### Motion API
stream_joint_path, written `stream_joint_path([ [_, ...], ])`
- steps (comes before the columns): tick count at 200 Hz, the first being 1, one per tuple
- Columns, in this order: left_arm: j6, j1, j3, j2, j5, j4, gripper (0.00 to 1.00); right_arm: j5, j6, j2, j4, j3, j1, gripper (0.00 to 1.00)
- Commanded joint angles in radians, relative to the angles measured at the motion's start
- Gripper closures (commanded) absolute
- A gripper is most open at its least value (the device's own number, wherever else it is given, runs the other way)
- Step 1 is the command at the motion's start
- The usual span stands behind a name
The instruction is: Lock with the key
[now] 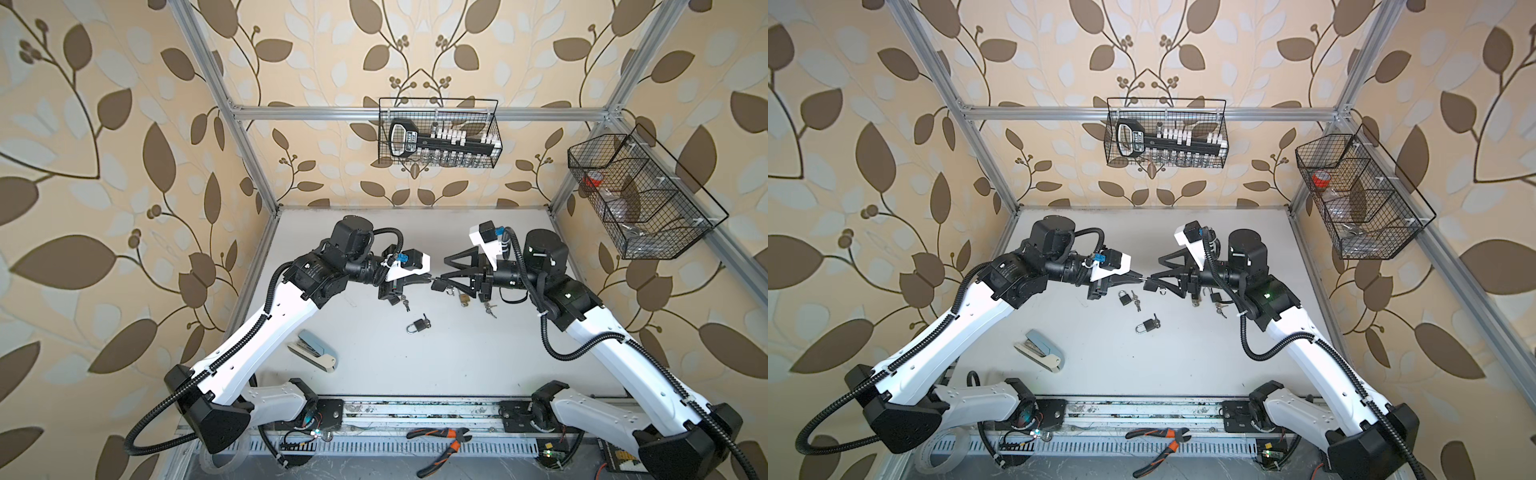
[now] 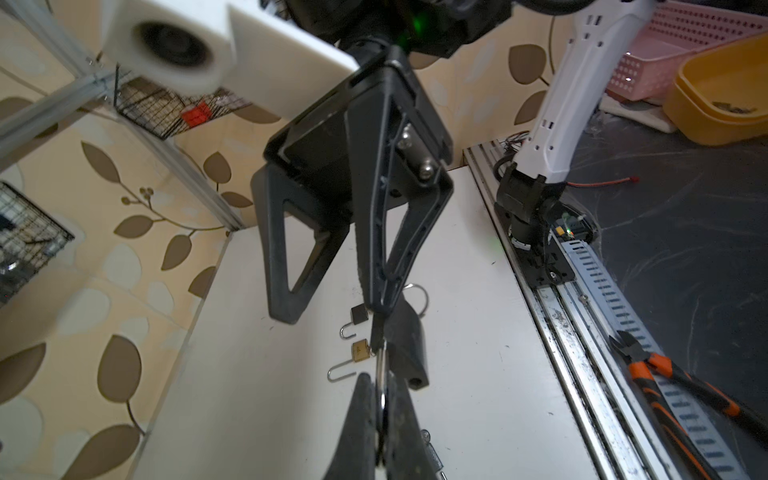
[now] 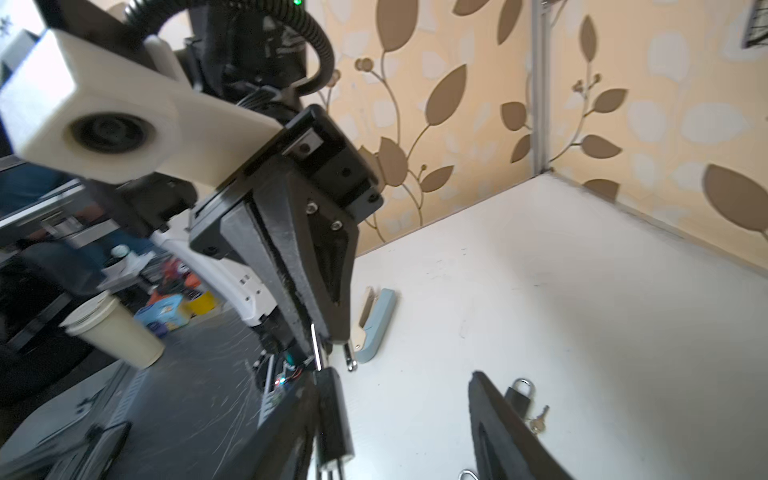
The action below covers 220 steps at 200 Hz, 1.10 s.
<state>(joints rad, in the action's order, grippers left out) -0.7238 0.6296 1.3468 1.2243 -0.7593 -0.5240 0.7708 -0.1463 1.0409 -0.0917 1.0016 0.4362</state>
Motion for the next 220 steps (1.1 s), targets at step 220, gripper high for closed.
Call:
stream_joint_path([
  [220,1.012,0.009,-0.159,-0.244,0.02,0.321,1.0,0.145,-0.186,-0.053,0.609,-0.142,0.024,0.09],
])
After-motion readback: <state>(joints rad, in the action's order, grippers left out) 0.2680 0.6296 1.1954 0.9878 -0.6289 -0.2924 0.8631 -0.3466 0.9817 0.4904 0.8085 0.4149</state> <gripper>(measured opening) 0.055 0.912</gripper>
